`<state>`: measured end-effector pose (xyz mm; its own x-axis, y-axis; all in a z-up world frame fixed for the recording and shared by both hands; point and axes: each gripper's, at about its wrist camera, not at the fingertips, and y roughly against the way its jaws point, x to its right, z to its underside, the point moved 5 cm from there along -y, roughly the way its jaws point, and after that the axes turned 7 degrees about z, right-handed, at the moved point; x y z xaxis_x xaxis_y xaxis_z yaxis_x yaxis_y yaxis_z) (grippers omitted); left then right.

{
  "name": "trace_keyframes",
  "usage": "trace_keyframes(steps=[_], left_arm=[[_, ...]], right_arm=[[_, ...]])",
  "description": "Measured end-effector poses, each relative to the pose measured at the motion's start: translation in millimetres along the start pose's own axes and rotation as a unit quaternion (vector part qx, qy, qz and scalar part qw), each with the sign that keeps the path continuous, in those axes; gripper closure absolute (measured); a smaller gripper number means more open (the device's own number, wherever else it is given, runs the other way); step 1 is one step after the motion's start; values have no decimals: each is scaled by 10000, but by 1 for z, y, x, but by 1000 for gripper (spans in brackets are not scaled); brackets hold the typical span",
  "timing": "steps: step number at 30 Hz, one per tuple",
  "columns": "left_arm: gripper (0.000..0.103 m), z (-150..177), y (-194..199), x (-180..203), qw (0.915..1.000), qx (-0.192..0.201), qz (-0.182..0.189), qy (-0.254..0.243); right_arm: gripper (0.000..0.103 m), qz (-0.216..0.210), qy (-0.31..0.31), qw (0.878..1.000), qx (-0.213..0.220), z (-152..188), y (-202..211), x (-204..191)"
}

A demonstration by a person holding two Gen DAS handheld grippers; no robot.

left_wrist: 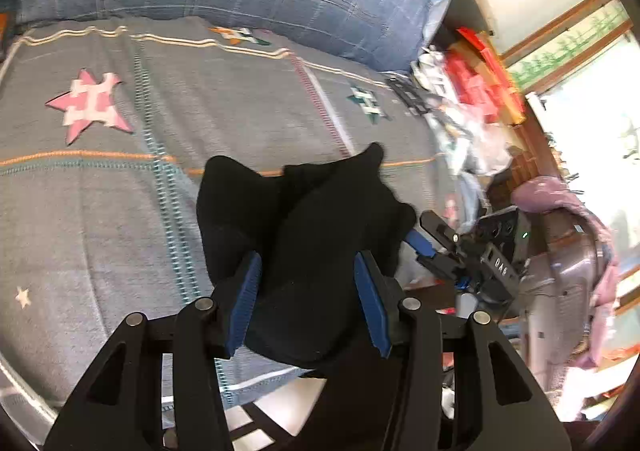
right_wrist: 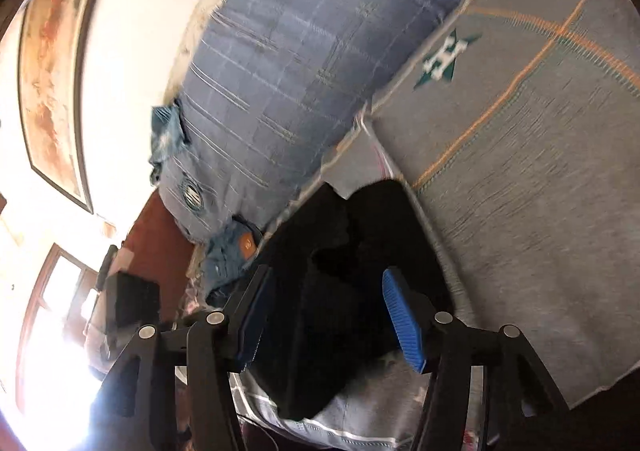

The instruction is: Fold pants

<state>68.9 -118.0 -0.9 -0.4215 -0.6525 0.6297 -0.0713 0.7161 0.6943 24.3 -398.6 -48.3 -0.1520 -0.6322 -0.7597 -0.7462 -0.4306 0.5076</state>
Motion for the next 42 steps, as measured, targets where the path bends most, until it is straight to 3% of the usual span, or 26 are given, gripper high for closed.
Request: trace_keyframes(steps=[2,5,8,9,10,12,14,15,16,18,20,24,27,28,30,34,35,38,40,42], left_arm=[[56,1,4,-5,9998,23,-77,200],[56,9,31,-7,9987,388,-132,287],[41,25,45,-11,9979,512,-375,157],[33,29,41,-12,9982,453,-355,175],[32,32,33,-13,9987,366,-310,189],[32,32,7,-18,9991,87,-296,280],[33,26,-12,-26,9982,47,-454,393],[38,20,-18,-30,9975,82,-546,445],[54,12,-22,-30,9974,154,-497,498],[58,-10,-20,-27,9964,337,-535,561],[63,-33,-15,-14,9967,548,-472,368],[63,-67,-37,-10,9932,689,-934,-40],[62,-74,-65,-31,9894,479,-1372,37],[57,-74,-72,-39,9889,409,-1423,86],[53,-70,-68,-46,9905,441,-1276,253],[53,-58,-36,-50,9944,526,-535,738],[53,-53,-25,-50,9939,624,-416,806],[53,-27,0,-52,9931,790,-394,768],[53,-6,7,-51,9934,801,-279,768],[53,18,5,-49,9946,738,-233,698]], right_arm=[[44,146,-62,9997,-198,1,-13,0],[44,72,-146,9996,-251,3,-15,-1],[44,61,56,9995,-308,6,-10,-5],[44,58,139,9992,-363,6,-11,-7],[44,72,186,9990,-392,6,-13,-8],[44,183,290,9984,-452,5,-21,-9],[44,251,315,9980,-479,5,-28,-10],[46,298,344,9979,-454,5,-30,-10],[60,329,401,9979,-392,5,-30,-10],[87,239,446,9981,-351,2,-29,-12],[92,-7,394,9991,-150,-6,-17,-19],[92,-2,601,9968,528,-21,6,-30],[92,436,451,9977,275,-10,-15,-5],[92,585,466,9971,172,-5,-21,1],[92,721,557,9958,46,8,-31,10],[76,882,767,9931,40,4,-16,-2],[76,938,877,9917,105,2,-9,-7],[67,863,1204,9883,353,-8,15,-28],[53,666,1525,9854,349,-15,19,-52],[52,491,1937,9797,162,-22,11,-82]])
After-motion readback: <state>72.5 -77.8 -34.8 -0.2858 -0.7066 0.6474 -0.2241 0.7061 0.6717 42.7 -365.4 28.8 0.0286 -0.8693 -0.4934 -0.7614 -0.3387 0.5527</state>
